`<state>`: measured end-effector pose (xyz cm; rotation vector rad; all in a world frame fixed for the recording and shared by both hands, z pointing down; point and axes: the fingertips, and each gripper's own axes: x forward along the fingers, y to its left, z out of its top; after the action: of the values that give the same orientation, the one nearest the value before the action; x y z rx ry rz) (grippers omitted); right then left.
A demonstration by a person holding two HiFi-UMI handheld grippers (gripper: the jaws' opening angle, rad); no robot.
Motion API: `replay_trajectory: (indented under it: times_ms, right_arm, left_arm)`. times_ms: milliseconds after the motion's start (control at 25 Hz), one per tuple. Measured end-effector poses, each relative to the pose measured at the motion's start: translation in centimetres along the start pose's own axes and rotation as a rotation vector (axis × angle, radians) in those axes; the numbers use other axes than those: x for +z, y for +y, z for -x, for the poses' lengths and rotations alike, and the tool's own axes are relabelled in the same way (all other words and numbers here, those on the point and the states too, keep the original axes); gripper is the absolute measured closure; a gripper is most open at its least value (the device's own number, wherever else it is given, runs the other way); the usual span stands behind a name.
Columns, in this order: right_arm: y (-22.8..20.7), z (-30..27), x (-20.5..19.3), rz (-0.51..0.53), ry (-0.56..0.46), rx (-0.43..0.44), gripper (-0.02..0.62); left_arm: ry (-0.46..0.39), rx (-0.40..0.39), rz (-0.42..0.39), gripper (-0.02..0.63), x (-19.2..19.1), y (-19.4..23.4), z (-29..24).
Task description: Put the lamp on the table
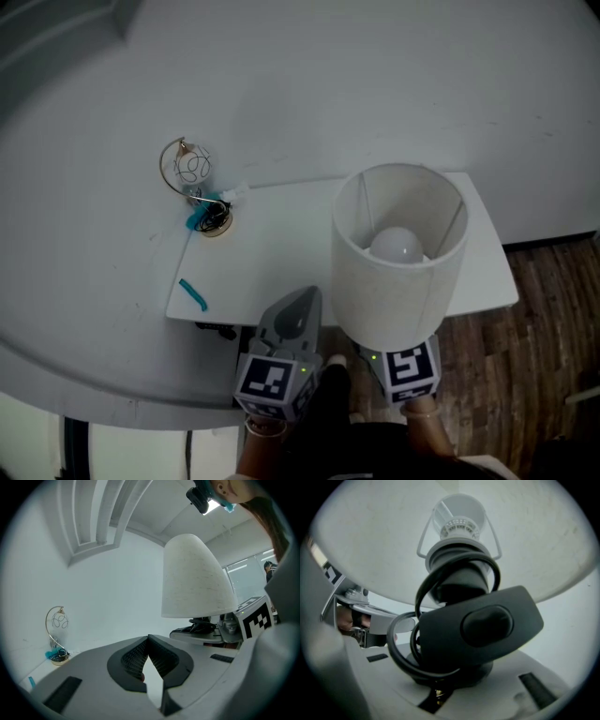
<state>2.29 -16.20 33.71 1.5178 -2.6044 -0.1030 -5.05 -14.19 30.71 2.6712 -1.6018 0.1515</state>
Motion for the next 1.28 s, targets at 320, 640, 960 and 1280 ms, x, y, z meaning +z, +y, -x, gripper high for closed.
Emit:
replay_trajectory:
  times_ms: [320, 640, 960, 1280]
  right_arm:
    - [-0.2, -2.3, -1.2, -0.031, 0.069, -0.015, 0.575]
    - [-0.4, -4.5, -2.2, -0.014, 0.085, -0.022, 0.575]
    - [-1.3, -7.0, -3.1, 0.016, 0.074, -0.020, 0.575]
    - [-2.2, -8.9, -5.0, -0.013, 0.127, -0.022, 0.575]
  left_arm:
    - [0.012, -0.007, 0.013, 0.612, -0.9, 2.4, -1.6]
    - [0.028, 0.004, 0.052, 0.612, -2.4, 5.2, -3.5]
    - [0.045, -0.005, 0.063, 0.612, -3.3, 6.5, -5.6]
    - [0.058, -0.008, 0.073, 0.612, -4.0, 7.8, -7.9]
